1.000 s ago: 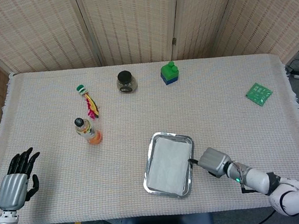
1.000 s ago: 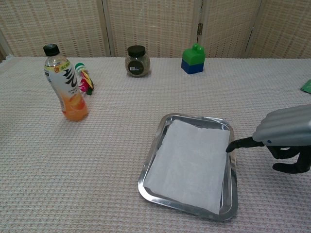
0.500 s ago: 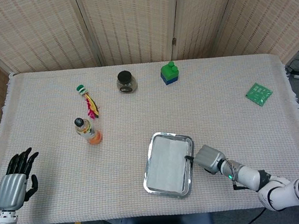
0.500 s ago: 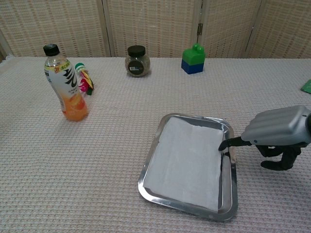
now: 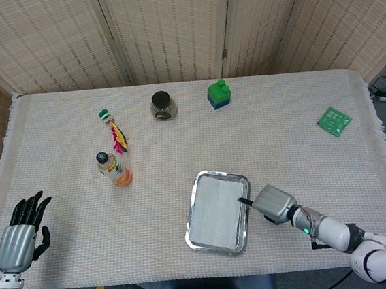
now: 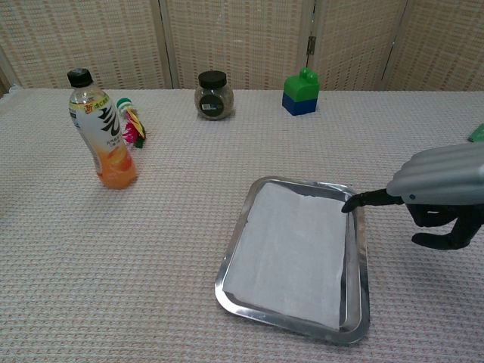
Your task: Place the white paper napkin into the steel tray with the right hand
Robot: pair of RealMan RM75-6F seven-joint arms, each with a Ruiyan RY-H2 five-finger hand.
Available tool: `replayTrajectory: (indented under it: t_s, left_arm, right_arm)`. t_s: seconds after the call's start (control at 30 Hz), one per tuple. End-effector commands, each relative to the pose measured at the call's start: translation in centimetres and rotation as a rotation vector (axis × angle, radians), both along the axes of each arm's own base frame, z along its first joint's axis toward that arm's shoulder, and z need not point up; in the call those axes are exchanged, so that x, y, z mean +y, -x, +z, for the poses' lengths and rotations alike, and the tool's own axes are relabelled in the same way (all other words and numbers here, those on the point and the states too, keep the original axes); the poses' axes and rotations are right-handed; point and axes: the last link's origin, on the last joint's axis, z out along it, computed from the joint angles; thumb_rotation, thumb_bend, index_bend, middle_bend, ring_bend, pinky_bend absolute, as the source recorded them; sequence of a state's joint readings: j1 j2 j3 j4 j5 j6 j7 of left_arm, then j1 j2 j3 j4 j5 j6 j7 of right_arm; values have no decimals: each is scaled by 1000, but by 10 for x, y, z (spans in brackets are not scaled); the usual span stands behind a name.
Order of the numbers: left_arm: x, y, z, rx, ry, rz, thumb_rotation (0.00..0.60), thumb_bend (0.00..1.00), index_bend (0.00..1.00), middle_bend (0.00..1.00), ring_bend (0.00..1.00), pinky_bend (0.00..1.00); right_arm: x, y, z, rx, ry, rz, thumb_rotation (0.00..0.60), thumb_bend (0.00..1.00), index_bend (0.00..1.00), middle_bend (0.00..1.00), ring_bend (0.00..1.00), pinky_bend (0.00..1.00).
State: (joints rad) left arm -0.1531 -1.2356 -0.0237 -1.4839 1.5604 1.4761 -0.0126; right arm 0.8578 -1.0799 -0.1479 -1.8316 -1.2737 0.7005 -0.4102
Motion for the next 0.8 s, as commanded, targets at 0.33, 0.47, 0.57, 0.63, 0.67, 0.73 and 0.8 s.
replayTrajectory:
  t_s: [0.33, 0.47, 0.57, 0.63, 0.67, 0.73, 0.8]
  left_arm:
    - [0, -1, -1, 14, 5, 5, 600, 794, 47, 0, 0, 0]
    - [1, 0, -1, 18, 0, 7, 600, 794, 0, 0, 0, 0]
    - [-1, 0, -2, 31, 2, 7, 600, 794, 0, 0, 0, 0]
    - [-1, 1, -3, 40, 4, 11, 600, 794, 0, 0, 0, 0]
    - [-1, 1, -4, 42, 3, 13, 600, 794, 0, 0, 0, 0]
    - [-1, 1, -5, 49, 2, 13, 600, 794, 0, 0, 0, 0]
    - [0, 2, -6, 53, -3, 20, 600, 793, 0, 0, 0, 0]
  right_arm:
    - [38, 79, 101, -344, 553, -100, 600, 572, 0, 0, 0, 8]
    - [65, 110, 119, -304, 823, -45, 600, 572, 0, 0, 0, 0]
    - [85, 133, 118, -330, 838, -118, 600, 572, 0, 0, 0, 0]
    - [94, 144, 118, -350, 842, -158, 600, 573, 0, 0, 0, 0]
    - [97, 148, 118, -343, 828, -178, 600, 572, 0, 0, 0, 0]
    - [97, 147, 120, -349, 827, -180, 600, 572, 0, 0, 0, 0]
    - [98, 148, 119, -344, 825, -187, 600, 572, 0, 0, 0, 0]
